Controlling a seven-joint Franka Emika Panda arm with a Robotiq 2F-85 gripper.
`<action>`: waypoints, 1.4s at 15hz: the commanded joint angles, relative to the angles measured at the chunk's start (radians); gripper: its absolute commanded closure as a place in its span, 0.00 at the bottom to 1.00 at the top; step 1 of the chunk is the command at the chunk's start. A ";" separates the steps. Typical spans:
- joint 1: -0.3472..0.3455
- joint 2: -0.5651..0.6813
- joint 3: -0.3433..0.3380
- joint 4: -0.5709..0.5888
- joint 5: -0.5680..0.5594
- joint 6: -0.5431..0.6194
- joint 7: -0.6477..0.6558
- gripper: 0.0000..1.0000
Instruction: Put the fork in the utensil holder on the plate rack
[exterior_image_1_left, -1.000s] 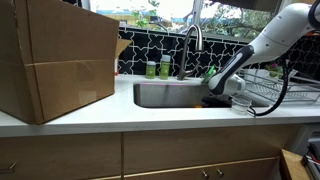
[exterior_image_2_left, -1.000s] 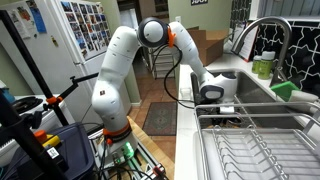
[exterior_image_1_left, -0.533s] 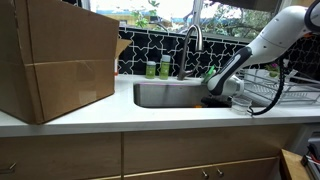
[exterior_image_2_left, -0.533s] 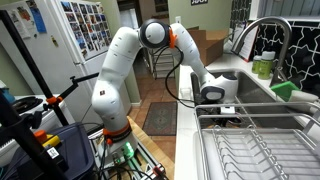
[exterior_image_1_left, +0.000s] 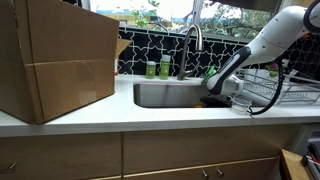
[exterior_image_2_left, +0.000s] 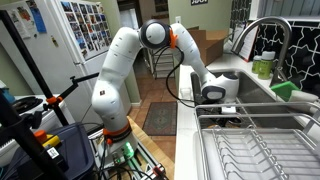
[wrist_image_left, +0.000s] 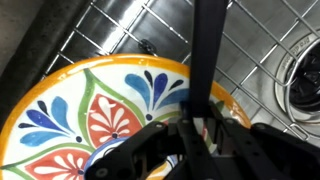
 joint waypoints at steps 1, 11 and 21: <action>-0.013 0.042 0.011 0.020 0.032 0.006 -0.028 0.95; -0.015 -0.045 -0.022 0.010 -0.016 -0.210 -0.071 0.95; -0.004 -0.105 -0.073 0.033 -0.038 -0.370 -0.098 0.95</action>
